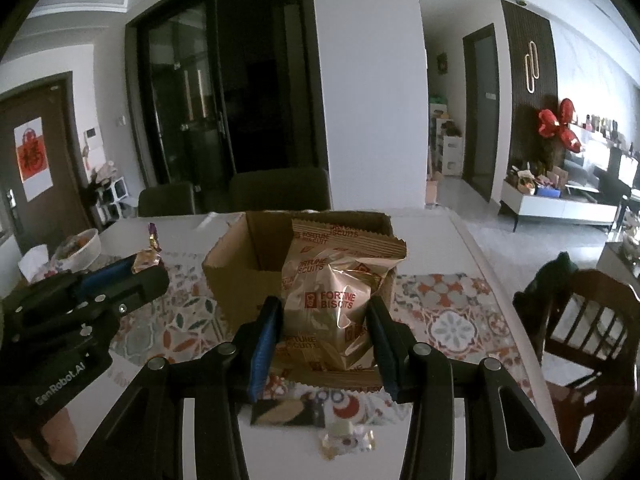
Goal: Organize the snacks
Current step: 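Carry the candy and cookie bag into the box and open both tools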
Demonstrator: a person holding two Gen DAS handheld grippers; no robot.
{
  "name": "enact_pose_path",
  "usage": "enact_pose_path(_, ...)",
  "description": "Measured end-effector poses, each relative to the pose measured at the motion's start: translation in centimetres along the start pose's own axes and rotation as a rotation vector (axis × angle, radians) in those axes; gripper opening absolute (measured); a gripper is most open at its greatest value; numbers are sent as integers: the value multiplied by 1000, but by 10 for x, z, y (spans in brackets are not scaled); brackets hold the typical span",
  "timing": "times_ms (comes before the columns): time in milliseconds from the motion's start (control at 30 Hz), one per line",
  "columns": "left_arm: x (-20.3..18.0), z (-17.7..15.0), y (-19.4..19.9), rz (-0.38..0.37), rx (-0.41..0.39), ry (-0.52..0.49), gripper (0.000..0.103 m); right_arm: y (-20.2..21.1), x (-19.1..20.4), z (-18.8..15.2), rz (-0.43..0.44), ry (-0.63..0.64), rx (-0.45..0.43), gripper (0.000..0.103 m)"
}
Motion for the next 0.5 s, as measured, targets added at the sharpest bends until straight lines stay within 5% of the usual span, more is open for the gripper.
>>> enact_pose_path(500,20,29,-61,11,15,-9,25,-53,-3,40,0,45,-6,45)
Point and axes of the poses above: each gripper's, at about its wrist camera, not at the fingertips, and y roughly against the way its jaws point, x to its left, z to its top, the point moved 3 cm from there along -y, roughly the way its jaws point, and after that the axes turned 10 degrees about -x, right-handed, at the moved point
